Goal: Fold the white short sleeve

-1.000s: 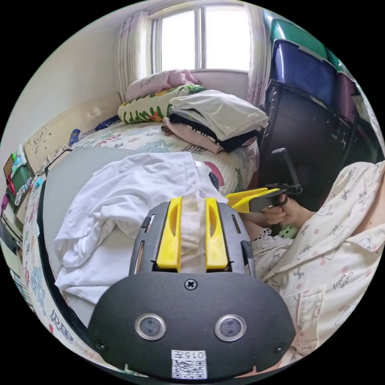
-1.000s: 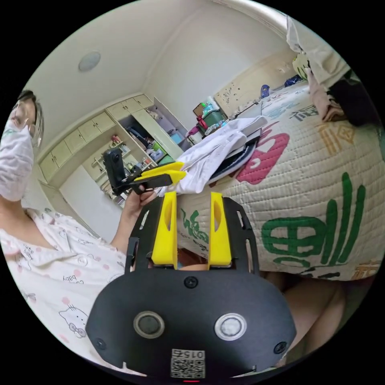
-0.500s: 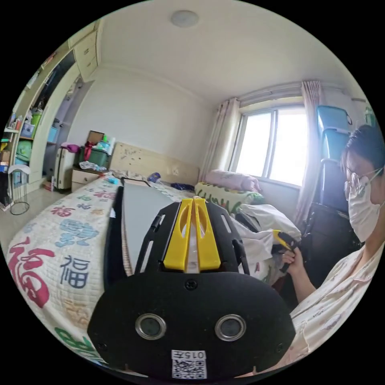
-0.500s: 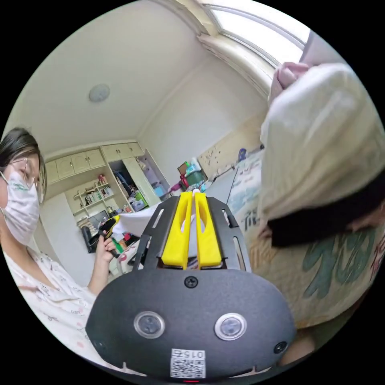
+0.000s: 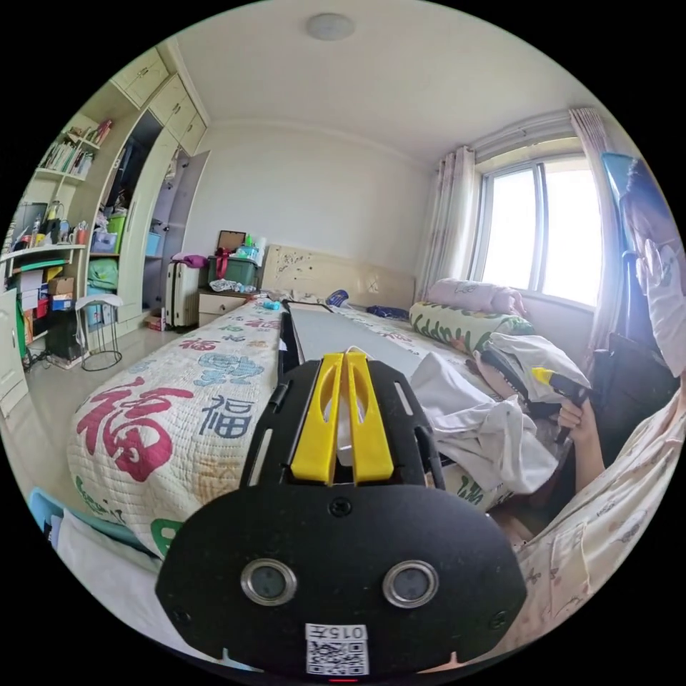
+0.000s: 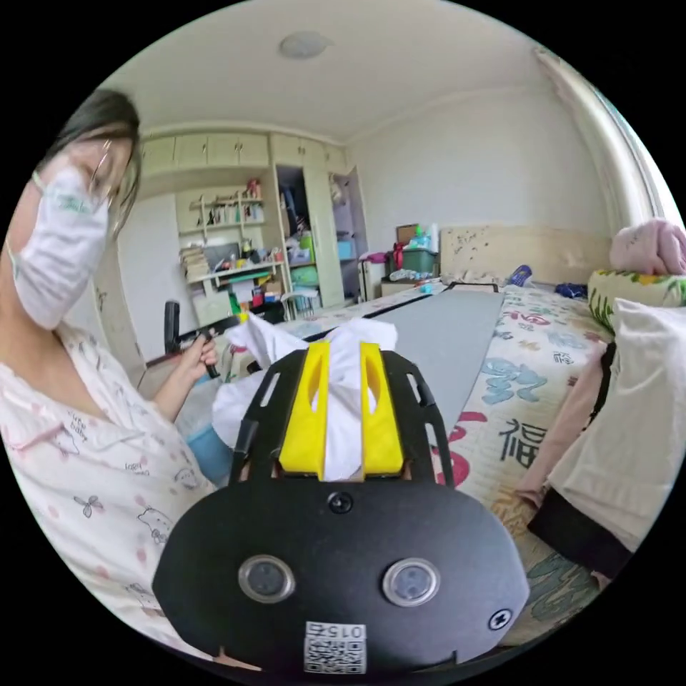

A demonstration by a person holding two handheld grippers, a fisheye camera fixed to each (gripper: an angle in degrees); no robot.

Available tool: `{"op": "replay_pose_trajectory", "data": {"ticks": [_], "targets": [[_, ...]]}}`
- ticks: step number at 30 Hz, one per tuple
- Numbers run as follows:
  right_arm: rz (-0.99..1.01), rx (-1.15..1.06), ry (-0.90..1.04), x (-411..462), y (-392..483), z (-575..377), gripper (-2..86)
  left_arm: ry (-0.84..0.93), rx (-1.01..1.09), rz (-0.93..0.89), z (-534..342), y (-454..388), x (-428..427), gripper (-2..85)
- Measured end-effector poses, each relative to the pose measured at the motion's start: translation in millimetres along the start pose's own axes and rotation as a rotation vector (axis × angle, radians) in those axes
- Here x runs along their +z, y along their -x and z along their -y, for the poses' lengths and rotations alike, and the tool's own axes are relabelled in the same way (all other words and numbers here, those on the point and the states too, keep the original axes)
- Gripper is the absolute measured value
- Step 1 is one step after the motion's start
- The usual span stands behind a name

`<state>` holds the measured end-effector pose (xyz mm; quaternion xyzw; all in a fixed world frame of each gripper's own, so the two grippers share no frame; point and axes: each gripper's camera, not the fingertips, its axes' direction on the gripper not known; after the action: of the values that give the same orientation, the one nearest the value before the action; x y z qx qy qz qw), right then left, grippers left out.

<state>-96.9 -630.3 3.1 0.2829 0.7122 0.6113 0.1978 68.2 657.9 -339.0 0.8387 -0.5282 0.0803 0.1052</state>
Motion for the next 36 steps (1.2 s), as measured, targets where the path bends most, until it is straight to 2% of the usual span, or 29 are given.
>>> {"op": "replay_pose_trajectory", "data": {"ticks": [4,7,9,11,14,17,19,22,24,27,34,36], "targets": [[0.054,-0.243,0.066,31.4,93.5,0.3,10.8,0.013,0.027,-0.083,4.2,5.2,30.8,-0.3],[0.078,-0.424,0.189,67.0,148.0,-14.3,11.7,0.027,0.045,-0.097,3.4,0.4,55.5,0.7],[0.049,-0.395,0.191,84.4,157.9,-29.9,10.8,0.031,0.058,-0.091,0.8,-1.9,63.9,2.1],[0.174,-0.244,0.236,105.6,148.0,-50.5,10.5,0.029,0.052,-0.055,-2.0,2.9,65.9,5.2],[0.262,-0.192,0.329,131.6,149.3,-84.8,11.0,0.048,0.058,-0.046,4.2,8.8,63.9,7.9],[0.081,-0.225,0.326,152.1,170.7,-123.3,11.2,0.117,0.186,-0.084,19.3,-11.9,77.9,8.6],[-0.009,-0.263,0.324,165.6,186.0,-139.3,11.2,0.118,0.290,-0.038,29.0,-28.8,86.1,8.9],[-0.134,-0.371,0.316,184.3,211.5,-160.0,11.1,-0.039,0.227,0.103,45.8,-29.3,81.4,7.9],[-0.139,-0.351,0.258,184.1,211.6,-165.1,10.5,-0.109,0.202,0.018,53.0,-26.3,82.0,6.9],[-0.133,-0.406,0.196,186.2,213.0,-178.1,8.8,-0.092,0.145,-0.132,57.4,-31.1,109.4,7.1],[-0.255,-0.582,0.192,204.4,211.4,-210.4,7.3,0.120,0.307,-0.414,48.1,-119.6,208.1,9.1],[-0.241,-0.534,0.152,198.7,204.3,-212.1,3.8,0.158,0.379,-0.449,45.4,-148.9,227.3,9.2]]}}
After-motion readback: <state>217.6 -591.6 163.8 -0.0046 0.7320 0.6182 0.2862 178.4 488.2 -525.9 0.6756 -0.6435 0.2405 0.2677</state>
